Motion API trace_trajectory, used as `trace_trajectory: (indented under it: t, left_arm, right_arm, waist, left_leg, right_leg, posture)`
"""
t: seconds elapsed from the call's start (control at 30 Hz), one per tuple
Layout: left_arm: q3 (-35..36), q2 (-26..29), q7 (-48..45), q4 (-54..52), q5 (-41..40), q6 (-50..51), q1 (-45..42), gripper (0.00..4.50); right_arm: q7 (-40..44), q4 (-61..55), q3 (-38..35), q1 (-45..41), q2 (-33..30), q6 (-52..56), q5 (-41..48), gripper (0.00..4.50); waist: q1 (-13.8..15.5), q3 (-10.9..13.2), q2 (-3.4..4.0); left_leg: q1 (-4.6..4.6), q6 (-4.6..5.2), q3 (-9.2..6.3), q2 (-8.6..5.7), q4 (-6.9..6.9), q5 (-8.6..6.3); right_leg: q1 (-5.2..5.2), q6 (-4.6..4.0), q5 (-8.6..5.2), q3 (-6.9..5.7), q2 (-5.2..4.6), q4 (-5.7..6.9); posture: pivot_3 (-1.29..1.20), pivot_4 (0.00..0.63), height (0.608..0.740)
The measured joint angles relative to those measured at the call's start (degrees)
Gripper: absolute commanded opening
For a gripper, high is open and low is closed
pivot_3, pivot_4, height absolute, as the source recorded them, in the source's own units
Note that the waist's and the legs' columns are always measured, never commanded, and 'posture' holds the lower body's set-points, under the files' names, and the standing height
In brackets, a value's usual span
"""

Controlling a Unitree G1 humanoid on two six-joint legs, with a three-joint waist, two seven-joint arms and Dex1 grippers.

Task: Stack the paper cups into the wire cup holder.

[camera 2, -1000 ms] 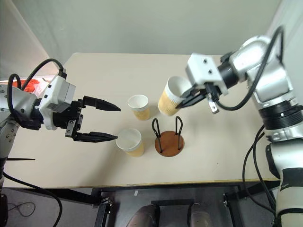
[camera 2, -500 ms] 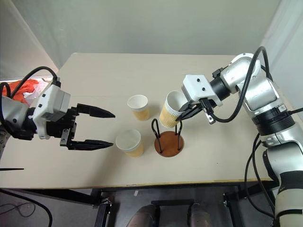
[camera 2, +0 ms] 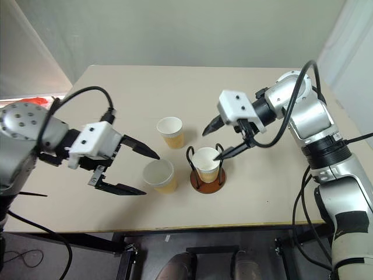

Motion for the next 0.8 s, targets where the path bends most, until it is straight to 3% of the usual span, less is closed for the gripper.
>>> trace_trajectory:
  t: [0.23, 0.4, 0.57, 0.67, 0.8]
  left_arm:
    - [-10.16, -0.19, -0.39, 5.2, 5.63, -8.14, -2.11, 4.5]
    - [-14.15, -0.52, -0.42, 7.15, 7.74, -11.69, -2.2, 4.5]
    - [-16.06, -3.73, -0.43, 10.65, 12.48, -14.76, -2.39, 4.5]
    - [-16.31, -4.89, -0.43, 11.65, 15.11, -16.73, -2.38, 3.98]
    - [-16.57, -6.28, -0.43, 13.92, 18.09, -19.29, -2.3, 2.69]
  right_arm:
    - [-9.4, -15.69, -12.49, 13.39, -1.75, 21.23, 13.35, 3.59]
    - [-19.85, -21.52, -17.56, 19.21, -1.67, 27.42, 15.02, 3.59]
    - [-24.47, -26.2, -19.09, 21.71, -1.64, 31.13, 17.57, 3.59]
    - [-26.15, -27.37, -19.98, 21.8, -1.61, 32.21, 18.53, 3.65]
    - [-26.89, -28.37, -21.07, 22.65, -1.61, 32.97, 20.5, 3.65]
  waist:
    - [0.18, -0.01, -0.02]
    - [0.09, -0.01, -0.02]
    - [0.1, -0.01, -0.02]
    - [0.11, -0.01, -0.02]
    - [0.13, -0.01, -0.03]
  left_leg:
    - [-0.06, 0.06, 0.01, -0.02, 0.09, -0.05]
    - [-0.01, 0.03, 0.0, 0.0, 0.17, 0.02]
    - [-0.03, 0.03, 0.0, -0.01, 0.28, 0.2]
    - [-0.05, 0.07, 0.0, -0.04, 0.39, 0.23]
    - [-0.11, 0.09, 0.0, -0.05, 0.45, 0.24]
  right_leg:
    - [0.09, 0.12, 0.01, 0.01, 0.0, -0.13]
    - [0.12, 0.48, 0.2, 0.02, 0.0, -0.1]
    - [0.13, 0.59, 0.27, 0.04, 0.01, -0.09]
    - [0.15, 0.6, 0.27, 0.07, 0.01, -0.08]
    - [0.15, 0.61, 0.28, 0.07, 0.01, -0.1]
  posture:
    - [0.0, 0.15, 0.74]
    - [0.0, 0.15, 0.74]
    - [0.0, 0.15, 0.74]
    - [0.0, 0.15, 0.74]
    - [0.0, 0.15, 0.74]
